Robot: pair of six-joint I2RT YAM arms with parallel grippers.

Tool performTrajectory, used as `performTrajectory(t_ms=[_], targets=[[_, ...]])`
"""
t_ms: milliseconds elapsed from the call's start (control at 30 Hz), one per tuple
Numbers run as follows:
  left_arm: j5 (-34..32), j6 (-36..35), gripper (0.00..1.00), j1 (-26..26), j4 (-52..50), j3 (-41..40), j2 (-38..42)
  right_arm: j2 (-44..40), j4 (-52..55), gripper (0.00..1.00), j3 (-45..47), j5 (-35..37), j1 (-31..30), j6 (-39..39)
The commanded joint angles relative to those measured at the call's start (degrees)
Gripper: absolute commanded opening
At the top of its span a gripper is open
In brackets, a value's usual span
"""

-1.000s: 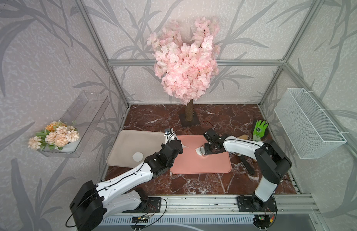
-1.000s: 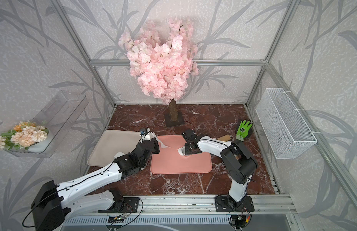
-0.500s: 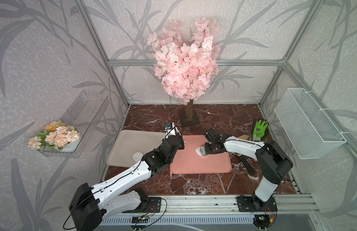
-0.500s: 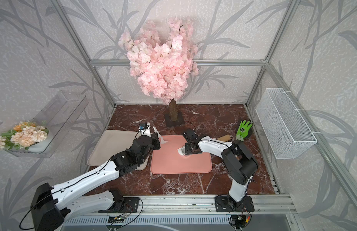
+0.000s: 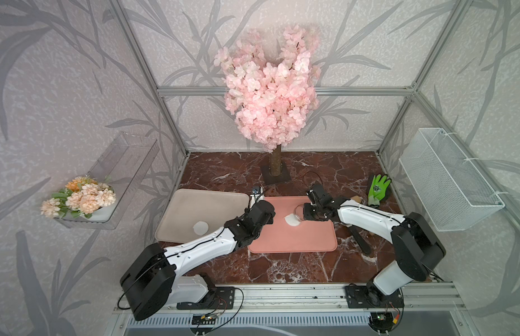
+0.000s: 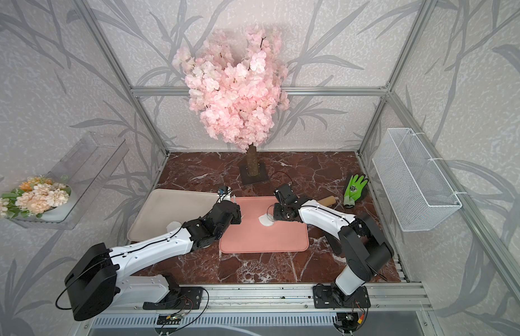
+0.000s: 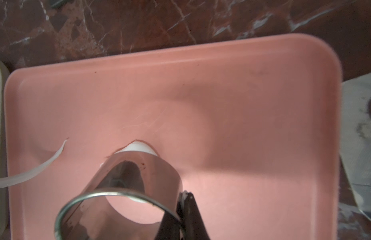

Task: Roll out the dumpling wrappers from the dough
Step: Pick up the dumpling mold from the work surface, then place the dumpling mold on the work surface.

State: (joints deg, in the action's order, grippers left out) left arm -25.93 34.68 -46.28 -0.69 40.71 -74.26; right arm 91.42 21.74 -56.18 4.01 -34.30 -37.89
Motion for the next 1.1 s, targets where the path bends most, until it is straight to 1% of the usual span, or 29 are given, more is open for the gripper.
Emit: performTrajectory(t_ms=[0,100,167,300,333,433,500,567,600,667,733,833,1000,1067], targets=[[-2.1,-0.2,0.0,0.6,0.6,1.0,-2.2,-1.8,3.2,0.0,0.7,3.4,2.8,0.9],[-1.7,-1.4,0.07,1.4,0.2,2.8,-5.1,-1.4,4.0,0.0,1.1,4.7,5.2,1.8],[0.0,-1.6,0.2,2.0,-1.6,5.1,-7.6,-1.1,3.8,0.0,1.5,4.8,6.7,2.1],[3.1,-1.8,0.64,2.2,-7.1,9.7,-11.0,0.5,3.5,0.0,1.2,4.4,8.2,2.9],[3.9,-1.7,0.73,2.2,-8.9,10.8,-11.5,1.0,3.6,0.0,0.9,4.3,8.4,3.0],[4.7,-1.5,0.84,2.3,-12.8,12.8,-12.0,2.7,3.6,0.0,0.1,4.2,9.2,3.1],[5.9,-1.5,0.95,2.7,-14.6,13.2,-11.4,4.1,3.6,0.0,-0.4,3.8,9.5,3.6],[7.5,-0.9,1.0,3.4,-16.6,13.6,-10.8,5.6,4.3,0.02,-1.3,2.7,9.4,4.0],[8.2,-0.8,1.0,3.8,-17.8,13.9,-10.7,5.9,4.4,0.05,-1.5,2.3,9.5,4.1],[9.6,-0.7,1.0,5.1,-20.8,14.6,-10.0,5.7,4.0,0.15,-1.4,2.2,9.4,4.2],[10.8,-0.5,0.99,6.6,-22.9,14.9,-9.3,4.9,4.0,0.29,-1.5,2.4,9.4,4.4],[11.9,-0.9,0.99,8.1,-24.0,14.3,-8.3,3.5,5.0,0.39,-2.4,3.1,9.4,5.3],[14.2,-1.3,0.99,9.2,-25.2,15.2,-7.7,-0.8,7.0,0.42,-3.1,4.2,8.8,6.0],[15.8,-1.5,1.0,9.6,-25.3,15.9,-7.6,-3.3,5.7,0.43,-2.7,3.0,7.5,6.2]])
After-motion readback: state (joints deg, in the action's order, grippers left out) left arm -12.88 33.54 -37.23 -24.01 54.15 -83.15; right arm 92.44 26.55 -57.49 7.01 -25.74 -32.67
